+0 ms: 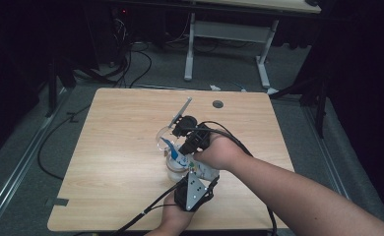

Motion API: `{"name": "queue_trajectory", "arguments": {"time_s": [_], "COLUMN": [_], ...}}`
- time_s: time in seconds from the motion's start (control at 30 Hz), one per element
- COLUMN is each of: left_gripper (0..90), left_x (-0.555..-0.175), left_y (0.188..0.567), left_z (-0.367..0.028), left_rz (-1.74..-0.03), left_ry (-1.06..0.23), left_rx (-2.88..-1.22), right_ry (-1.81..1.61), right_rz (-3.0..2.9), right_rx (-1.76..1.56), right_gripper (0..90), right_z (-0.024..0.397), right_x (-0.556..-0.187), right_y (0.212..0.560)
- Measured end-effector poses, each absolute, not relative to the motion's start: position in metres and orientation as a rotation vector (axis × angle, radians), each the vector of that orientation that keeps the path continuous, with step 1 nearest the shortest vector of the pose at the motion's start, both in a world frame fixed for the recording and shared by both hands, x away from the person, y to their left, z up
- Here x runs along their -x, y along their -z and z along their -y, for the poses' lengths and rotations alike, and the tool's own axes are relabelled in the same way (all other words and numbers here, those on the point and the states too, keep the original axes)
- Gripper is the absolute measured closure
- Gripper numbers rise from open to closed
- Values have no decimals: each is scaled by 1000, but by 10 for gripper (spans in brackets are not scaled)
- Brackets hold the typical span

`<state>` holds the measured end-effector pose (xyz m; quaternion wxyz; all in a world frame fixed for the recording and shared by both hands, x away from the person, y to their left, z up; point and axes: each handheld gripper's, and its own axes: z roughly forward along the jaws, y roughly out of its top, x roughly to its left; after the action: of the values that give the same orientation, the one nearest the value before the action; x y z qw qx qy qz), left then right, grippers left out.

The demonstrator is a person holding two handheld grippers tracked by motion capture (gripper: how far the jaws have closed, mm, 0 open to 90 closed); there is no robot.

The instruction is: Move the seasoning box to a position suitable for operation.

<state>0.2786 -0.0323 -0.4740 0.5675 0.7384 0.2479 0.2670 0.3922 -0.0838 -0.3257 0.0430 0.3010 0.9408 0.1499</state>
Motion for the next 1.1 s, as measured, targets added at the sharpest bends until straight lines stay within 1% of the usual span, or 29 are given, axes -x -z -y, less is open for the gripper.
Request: {"name": "queue_trajectory", "arguments": {"time_s": [1.1], "left_gripper": [557], "left_x": [-278], "left_y": [474], "left_z": [32], "left_rz": [-579], "left_ry": [-611], "left_rx": [-1735], "right_ry": [-462], "right_rz": [-2881], "right_rx": [-922], "right_gripper": [897], "right_z": [82], "right_x": [-392], "right_y": [329]}}
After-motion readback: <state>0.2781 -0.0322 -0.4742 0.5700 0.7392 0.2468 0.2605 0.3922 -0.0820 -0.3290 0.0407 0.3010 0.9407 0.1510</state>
